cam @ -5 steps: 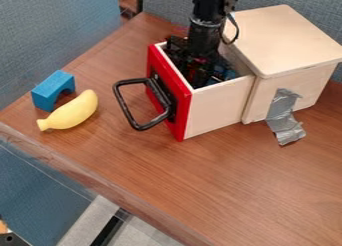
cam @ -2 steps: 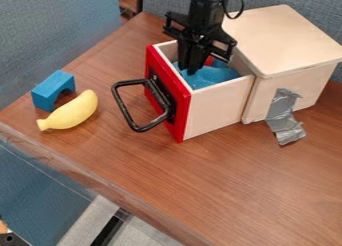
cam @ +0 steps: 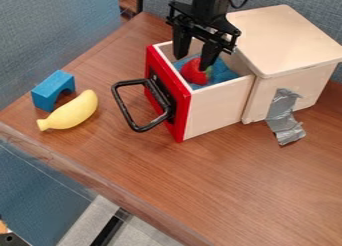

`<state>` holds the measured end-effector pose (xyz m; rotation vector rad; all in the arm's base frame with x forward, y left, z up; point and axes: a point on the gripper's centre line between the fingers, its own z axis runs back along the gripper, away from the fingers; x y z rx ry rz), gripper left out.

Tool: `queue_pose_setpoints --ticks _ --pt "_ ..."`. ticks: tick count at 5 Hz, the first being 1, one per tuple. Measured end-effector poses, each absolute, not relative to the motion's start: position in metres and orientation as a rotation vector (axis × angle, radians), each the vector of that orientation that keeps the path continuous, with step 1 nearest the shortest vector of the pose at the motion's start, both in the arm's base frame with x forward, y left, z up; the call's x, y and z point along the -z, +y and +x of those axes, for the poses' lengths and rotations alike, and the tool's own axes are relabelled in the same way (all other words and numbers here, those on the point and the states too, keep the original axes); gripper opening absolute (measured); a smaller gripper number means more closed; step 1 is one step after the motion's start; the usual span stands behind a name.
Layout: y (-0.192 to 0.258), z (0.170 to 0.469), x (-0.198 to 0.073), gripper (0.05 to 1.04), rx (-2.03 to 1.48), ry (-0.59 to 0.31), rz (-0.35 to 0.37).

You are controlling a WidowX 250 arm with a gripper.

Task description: Touch the strawberry in the drawer

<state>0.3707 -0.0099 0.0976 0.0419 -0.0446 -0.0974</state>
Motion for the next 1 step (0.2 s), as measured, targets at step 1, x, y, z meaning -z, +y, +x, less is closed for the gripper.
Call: queue_pose_setpoints --ticks 1 --pt "-0.0101 0.3719 -0.0982 0.999 0.117 -0.054 0.045"
